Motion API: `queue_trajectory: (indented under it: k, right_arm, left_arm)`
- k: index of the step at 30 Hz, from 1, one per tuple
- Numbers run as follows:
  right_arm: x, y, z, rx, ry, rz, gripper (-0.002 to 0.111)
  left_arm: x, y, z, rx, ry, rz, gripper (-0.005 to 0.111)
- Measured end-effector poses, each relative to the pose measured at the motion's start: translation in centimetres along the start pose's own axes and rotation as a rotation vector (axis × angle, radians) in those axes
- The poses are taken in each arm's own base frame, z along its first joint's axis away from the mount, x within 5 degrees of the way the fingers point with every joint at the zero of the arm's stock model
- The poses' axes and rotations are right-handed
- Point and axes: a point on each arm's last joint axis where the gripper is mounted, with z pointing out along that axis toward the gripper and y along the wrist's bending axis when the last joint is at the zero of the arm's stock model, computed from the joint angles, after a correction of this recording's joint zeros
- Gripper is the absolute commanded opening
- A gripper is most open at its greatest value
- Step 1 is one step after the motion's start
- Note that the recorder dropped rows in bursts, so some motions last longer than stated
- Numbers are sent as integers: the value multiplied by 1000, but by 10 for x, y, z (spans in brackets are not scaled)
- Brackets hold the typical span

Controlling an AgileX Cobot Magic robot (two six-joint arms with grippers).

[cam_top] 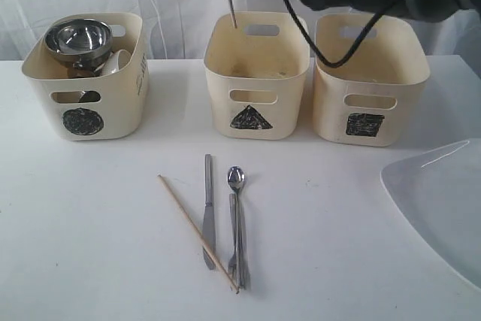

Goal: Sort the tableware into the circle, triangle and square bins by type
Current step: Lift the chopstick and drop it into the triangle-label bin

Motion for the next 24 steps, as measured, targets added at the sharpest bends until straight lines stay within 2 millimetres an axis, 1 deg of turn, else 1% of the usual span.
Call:
queue_trajectory:
  k: [1,2,3,4,5,6,7,9,12,14,16,18,20,22,24]
  right_arm:
    - [9,0,9,11,-20,2,0]
    - [15,0,14,16,-26,1,0]
    - [27,-1,23,25,-36,-2,0]
    - [34,-1,29,32,-47,-3,0]
    - [47,-5,39,56,-87,-6,0]
    - [55,-7,45,69,-103,-8,5]
    - [71,-15,53,101,-110,15,9]
    - [84,-25,58,142,-89,74,18]
    - [97,-42,60,191,-29,167,32]
    - [102,-49,59,201,14,198,38]
    - [106,-52,59,196,62,214,39]
    - [104,-50,55,171,117,215,39]
    - [96,-47,50,145,155,210,39]
    - [84,-43,40,102,212,190,38]
    - [68,-39,26,50,276,180,34]
  left_arm:
    - [0,0,0,0,0,0,0]
    - [0,0,0,0,0,0,0]
    - [0,0,0,0,0,0,0]
    - [0,0,0,0,0,0,0]
    - [0,0,0,0,0,0,0]
    - [0,0,0,0,0,0,0]
    - [0,0,0,0,0,0,0]
    - [0,0,0,0,0,0,0]
    - [0,0,0,0,0,0,0]
    - [0,0,0,0,0,0,0]
    - [0,0,0,0,0,0,0]
    - [0,0,0,0,0,0,0]
    - [0,0,0,0,0,0,0]
    - [0,0,0,0,0,0,0]
    - [0,0,0,0,0,0,0]
